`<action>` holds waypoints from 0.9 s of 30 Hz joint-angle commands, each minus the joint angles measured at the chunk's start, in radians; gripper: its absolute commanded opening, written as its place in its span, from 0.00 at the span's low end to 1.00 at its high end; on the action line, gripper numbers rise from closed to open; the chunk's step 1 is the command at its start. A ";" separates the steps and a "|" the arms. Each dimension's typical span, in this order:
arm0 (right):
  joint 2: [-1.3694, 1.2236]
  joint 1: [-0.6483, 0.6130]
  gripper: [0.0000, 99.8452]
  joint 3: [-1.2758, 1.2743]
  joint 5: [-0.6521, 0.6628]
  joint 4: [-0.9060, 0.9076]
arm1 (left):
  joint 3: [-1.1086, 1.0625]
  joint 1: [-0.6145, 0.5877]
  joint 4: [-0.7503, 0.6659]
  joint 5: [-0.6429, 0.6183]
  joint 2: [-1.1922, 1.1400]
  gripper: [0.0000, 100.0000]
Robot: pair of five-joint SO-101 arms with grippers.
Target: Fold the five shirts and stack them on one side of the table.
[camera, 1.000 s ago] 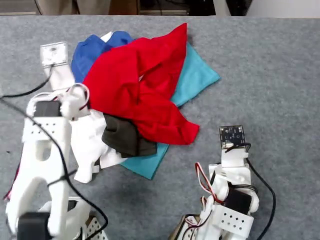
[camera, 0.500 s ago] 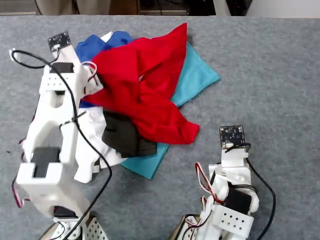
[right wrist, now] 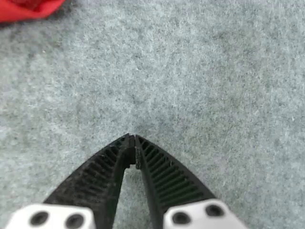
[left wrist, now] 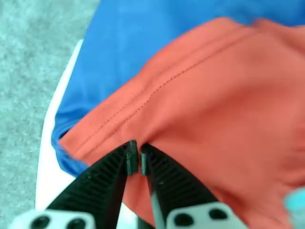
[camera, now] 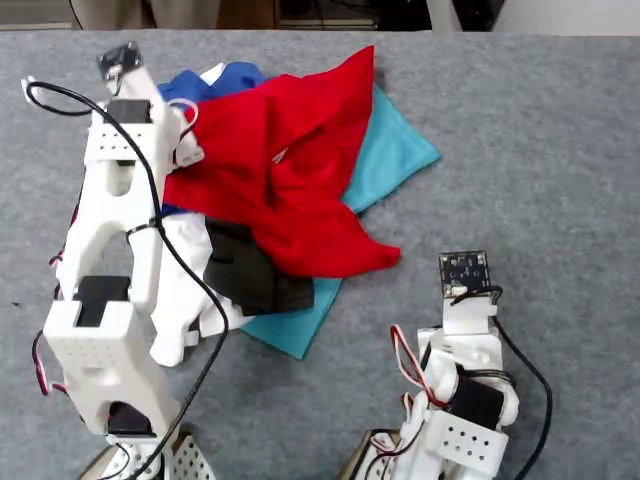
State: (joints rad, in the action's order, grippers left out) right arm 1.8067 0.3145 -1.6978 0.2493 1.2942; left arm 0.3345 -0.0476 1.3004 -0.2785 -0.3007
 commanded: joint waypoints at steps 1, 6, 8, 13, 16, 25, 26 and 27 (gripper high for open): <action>0.064 -0.005 0.00 0.007 0.008 0.006 | 0.107 0.064 0.083 -0.006 0.111 0.02; 0.064 -0.005 0.00 0.007 0.008 0.006 | 0.123 0.158 0.170 0.000 0.154 0.02; 0.064 -0.005 0.00 0.007 0.008 0.006 | 0.126 0.175 0.196 0.002 0.171 0.02; 0.064 -0.064 0.00 0.007 0.002 0.006 | 0.115 0.245 0.242 0.002 0.243 0.02; 0.064 -0.097 0.00 0.007 0.002 0.006 | 0.115 0.311 0.265 0.002 0.271 0.02; 0.067 -0.105 0.00 0.010 0.009 -0.074 | 0.115 0.440 0.273 0.002 0.288 0.02; 0.067 -0.110 0.01 0.012 0.009 -0.115 | 0.115 0.442 0.273 0.000 0.288 0.02; 0.067 -0.111 0.01 0.021 0.009 -0.153 | 0.115 0.442 0.273 0.000 0.288 0.02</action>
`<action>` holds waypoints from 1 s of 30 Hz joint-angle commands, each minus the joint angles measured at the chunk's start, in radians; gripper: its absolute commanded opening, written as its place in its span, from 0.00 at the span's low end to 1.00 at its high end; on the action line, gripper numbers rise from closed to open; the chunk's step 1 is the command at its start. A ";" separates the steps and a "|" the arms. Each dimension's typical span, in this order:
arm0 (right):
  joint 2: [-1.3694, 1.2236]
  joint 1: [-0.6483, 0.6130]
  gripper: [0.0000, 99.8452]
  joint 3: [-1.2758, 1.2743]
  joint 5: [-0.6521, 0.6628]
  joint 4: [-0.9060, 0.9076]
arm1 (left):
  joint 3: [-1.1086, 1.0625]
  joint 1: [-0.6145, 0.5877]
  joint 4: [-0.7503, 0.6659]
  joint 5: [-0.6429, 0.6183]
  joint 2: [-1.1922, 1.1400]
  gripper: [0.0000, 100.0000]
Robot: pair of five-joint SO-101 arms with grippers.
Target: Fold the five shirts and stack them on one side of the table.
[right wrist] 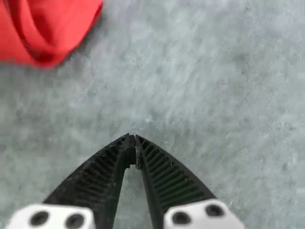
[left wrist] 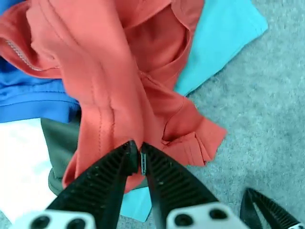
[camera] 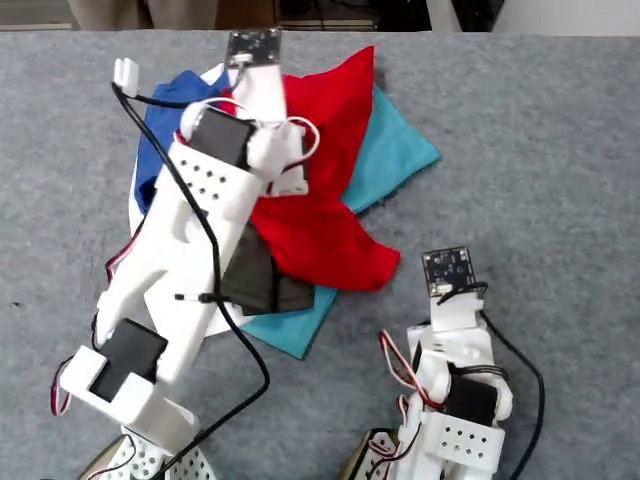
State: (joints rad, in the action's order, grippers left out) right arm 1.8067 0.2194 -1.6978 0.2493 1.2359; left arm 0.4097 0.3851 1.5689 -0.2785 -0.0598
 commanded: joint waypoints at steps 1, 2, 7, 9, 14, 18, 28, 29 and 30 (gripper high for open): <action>0.067 -0.016 0.02 0.039 0.009 -0.129 | 0.041 0.009 0.006 0.000 0.047 0.02; 0.067 -0.016 0.05 0.062 0.009 -0.157 | 0.043 0.008 0.008 0.000 0.047 0.02; 0.056 -0.119 0.31 0.180 -0.069 -0.186 | 0.071 0.003 0.140 -0.006 0.048 0.28; 0.054 -0.171 0.35 0.217 -0.081 -0.186 | 0.078 0.002 0.180 -0.006 0.048 0.42; 0.016 -0.311 0.32 0.300 -0.084 -0.187 | 0.077 -0.100 0.187 -0.005 0.074 0.57; -0.180 -0.372 0.32 0.407 -0.084 -0.204 | 0.075 -0.247 0.187 -0.003 0.153 0.57; -1.110 -0.558 0.32 1.153 -0.183 -0.110 | 0.009 -0.629 0.187 0.017 0.245 0.25; -1.202 -0.584 0.32 1.245 -0.203 -0.077 | -0.005 -0.654 0.187 0.044 0.245 0.22; -1.287 -0.608 0.32 1.337 -0.226 -0.043 | -0.028 -0.674 0.187 0.080 0.245 0.19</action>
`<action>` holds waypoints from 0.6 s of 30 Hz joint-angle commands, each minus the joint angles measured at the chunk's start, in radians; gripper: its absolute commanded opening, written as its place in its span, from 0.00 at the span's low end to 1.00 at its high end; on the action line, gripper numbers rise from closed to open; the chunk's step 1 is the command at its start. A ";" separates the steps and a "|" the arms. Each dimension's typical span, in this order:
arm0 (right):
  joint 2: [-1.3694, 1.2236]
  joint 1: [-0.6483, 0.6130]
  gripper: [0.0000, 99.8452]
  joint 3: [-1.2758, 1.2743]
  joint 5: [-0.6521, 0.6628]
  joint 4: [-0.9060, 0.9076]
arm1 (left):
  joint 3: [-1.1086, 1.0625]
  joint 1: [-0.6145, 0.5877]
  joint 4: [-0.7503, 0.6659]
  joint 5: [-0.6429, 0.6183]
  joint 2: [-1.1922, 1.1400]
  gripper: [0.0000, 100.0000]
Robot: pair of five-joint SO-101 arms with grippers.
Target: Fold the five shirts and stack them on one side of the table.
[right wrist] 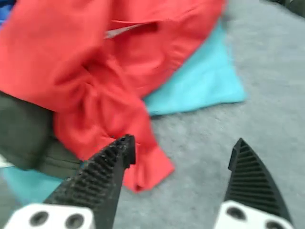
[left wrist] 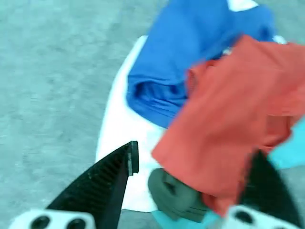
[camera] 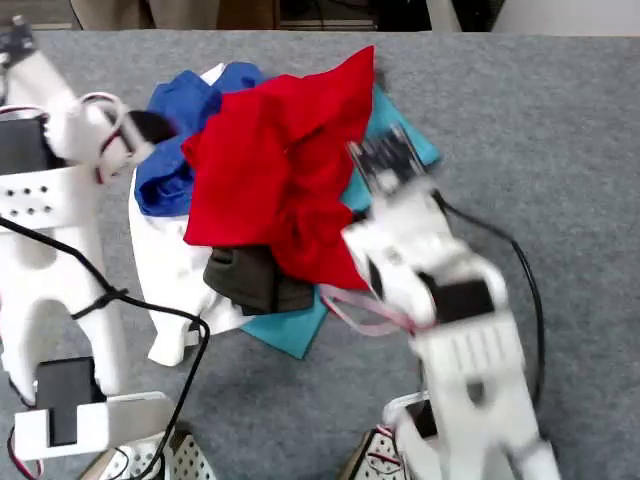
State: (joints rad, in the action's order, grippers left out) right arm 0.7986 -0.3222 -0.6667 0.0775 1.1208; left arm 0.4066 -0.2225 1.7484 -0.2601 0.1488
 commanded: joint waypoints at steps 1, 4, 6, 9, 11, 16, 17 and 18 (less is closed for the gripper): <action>-0.360 -0.087 0.32 0.401 -0.081 0.107 | -0.057 -0.084 0.006 0.101 0.036 0.17; -0.595 -0.142 0.32 0.674 -0.169 0.207 | -0.150 -0.127 0.003 0.187 0.039 0.13; -0.745 -0.173 0.32 0.849 -0.222 0.262 | -0.204 -0.152 0.003 0.218 0.039 0.12; -0.967 -0.217 0.32 1.098 -0.295 0.330 | -0.269 -0.184 -0.002 0.230 0.036 0.12; -1.110 -0.245 0.32 1.257 -0.330 0.379 | -0.324 -0.199 -0.031 0.232 0.038 0.12; -1.448 -0.277 0.32 1.638 -0.379 0.476 | -0.459 -0.219 -0.117 0.226 0.044 0.12; -1.511 -0.278 0.32 1.701 -0.379 0.488 | -0.480 -0.219 -0.123 0.226 0.044 0.12; -1.573 -0.278 0.32 1.762 -0.377 0.499 | -0.502 -0.215 -0.130 0.226 0.044 0.12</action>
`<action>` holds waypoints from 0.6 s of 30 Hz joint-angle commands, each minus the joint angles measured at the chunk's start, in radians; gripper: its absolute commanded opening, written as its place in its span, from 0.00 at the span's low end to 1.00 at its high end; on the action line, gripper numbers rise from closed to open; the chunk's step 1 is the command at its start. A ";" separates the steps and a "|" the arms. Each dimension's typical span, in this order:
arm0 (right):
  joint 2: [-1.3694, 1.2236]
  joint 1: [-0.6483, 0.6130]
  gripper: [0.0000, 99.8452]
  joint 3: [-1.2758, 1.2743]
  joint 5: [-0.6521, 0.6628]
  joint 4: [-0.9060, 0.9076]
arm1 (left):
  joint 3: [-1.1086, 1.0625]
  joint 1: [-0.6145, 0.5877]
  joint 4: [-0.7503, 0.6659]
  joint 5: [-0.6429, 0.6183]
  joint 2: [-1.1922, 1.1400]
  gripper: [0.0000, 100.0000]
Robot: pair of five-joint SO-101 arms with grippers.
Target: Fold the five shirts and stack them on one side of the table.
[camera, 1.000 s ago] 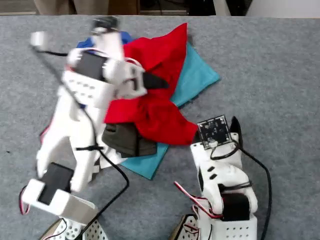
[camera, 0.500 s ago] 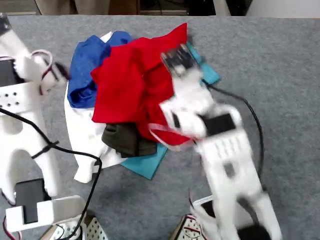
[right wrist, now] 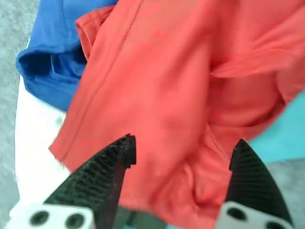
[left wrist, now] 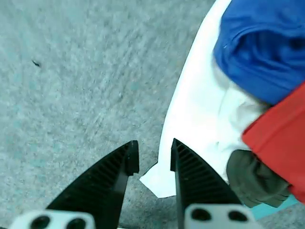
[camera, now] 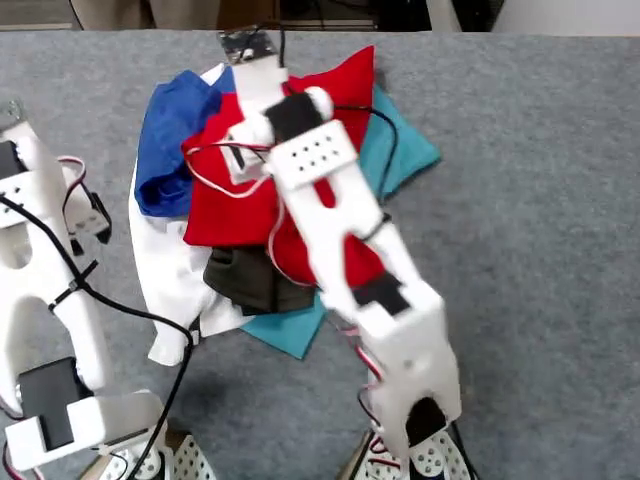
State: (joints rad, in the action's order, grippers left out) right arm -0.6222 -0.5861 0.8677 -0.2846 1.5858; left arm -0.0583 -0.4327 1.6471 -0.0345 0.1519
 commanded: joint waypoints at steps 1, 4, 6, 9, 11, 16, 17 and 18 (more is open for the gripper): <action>-0.214 -0.013 0.32 0.288 -0.015 0.046 | -0.054 -0.003 -0.037 0.000 0.041 0.12; -0.374 -0.005 0.32 0.452 -0.011 0.100 | -0.074 -0.005 -0.048 -0.002 0.041 0.12; -0.456 0.004 0.32 0.562 -0.009 0.144 | -0.080 -0.008 -0.055 -0.002 0.039 0.12; -0.527 0.019 0.25 0.710 -0.008 0.193 | -0.089 -0.008 -0.061 -0.002 0.039 0.12; -0.553 0.030 0.15 0.777 0.025 0.195 | -0.094 -0.003 -0.061 -0.002 0.039 0.12; -0.556 0.061 0.02 0.799 0.110 0.198 | -0.094 -0.002 -0.061 -0.002 0.039 0.12; -0.549 0.070 0.02 0.799 0.109 0.198 | -0.094 -0.002 -0.061 -0.002 0.039 0.12; -0.535 0.077 0.00 0.799 0.110 0.198 | -0.094 -0.002 -0.061 -0.002 0.039 0.12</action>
State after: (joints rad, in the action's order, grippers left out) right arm -1.1884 -0.5462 1.6210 -0.1880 1.7653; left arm -0.1596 -0.4327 1.5950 -0.0345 0.1519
